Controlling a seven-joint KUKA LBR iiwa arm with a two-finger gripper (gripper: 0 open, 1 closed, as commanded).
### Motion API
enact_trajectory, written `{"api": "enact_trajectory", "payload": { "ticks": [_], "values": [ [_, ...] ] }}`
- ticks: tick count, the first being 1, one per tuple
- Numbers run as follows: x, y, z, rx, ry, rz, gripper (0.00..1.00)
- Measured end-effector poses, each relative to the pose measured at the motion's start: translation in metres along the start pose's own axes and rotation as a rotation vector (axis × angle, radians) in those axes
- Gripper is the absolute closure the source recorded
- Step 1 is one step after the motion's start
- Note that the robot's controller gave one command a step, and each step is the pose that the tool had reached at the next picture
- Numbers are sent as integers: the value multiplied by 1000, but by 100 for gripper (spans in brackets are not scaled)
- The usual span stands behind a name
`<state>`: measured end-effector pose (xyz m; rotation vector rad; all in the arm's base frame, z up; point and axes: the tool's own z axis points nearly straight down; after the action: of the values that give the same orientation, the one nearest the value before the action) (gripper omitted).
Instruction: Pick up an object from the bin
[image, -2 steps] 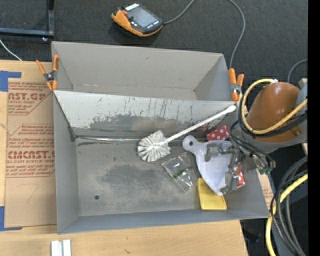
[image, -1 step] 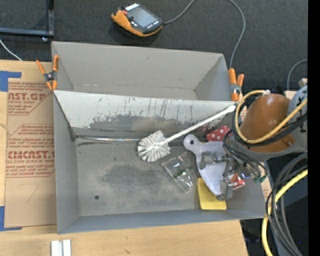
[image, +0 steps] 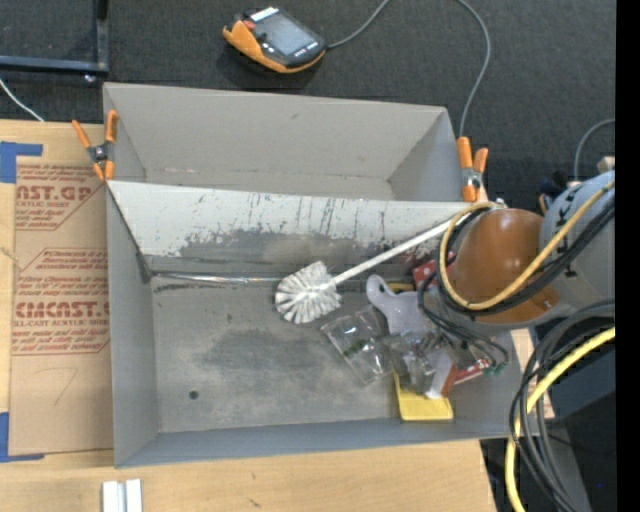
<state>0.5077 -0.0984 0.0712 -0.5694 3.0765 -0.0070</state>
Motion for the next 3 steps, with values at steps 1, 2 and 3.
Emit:
{"api": "enact_trajectory", "payload": {
  "ticks": [1, 2, 3],
  "values": [
    [0, 0, 0, 0, 0, 1, 100],
    [0, 0, 0, 0, 0, 1, 100],
    [30, -20, -1, 2, -13, -10, 100]
  ]
}}
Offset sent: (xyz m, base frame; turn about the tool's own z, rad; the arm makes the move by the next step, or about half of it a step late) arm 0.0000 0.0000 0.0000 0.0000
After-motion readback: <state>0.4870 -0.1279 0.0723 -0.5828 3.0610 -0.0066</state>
